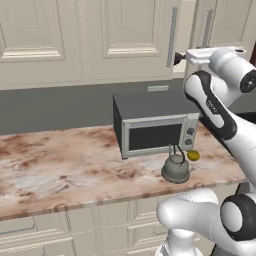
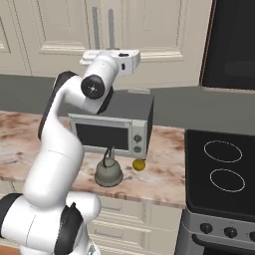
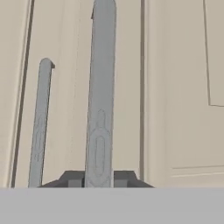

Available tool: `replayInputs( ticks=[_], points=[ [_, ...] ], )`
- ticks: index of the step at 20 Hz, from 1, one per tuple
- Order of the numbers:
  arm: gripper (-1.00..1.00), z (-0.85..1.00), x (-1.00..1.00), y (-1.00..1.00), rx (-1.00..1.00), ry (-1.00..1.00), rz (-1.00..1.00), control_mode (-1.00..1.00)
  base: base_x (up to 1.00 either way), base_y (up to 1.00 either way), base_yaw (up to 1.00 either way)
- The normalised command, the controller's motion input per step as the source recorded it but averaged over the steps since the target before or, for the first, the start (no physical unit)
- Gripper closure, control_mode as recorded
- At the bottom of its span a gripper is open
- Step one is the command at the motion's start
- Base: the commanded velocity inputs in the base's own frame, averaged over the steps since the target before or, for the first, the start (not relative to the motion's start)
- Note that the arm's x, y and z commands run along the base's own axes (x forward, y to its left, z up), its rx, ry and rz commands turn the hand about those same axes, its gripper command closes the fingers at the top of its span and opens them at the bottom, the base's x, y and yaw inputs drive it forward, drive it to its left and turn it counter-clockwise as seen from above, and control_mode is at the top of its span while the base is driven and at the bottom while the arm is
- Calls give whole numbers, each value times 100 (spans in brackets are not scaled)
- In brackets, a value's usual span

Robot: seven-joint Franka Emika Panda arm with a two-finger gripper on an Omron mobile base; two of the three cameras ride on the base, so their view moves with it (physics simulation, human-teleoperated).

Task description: Pick the pan from the cabinet and place it on the stove. Then turn on the stove burner for the pan.

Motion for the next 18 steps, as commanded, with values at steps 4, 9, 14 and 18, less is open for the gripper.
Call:
replayInputs(
  ticks=[4,9,14,18],
  points=[
    [100,31,-80,-70,-3,7,0,-100,0,0,0],
    [100,14,-86,-98,0,3,0,-100,0,0,0],
    [100,4,-86,-100,0,1,1,-100,0,0,0],
    [-100,-9,-52,-56,0,1,1,-100,0,0,0]
  ],
)
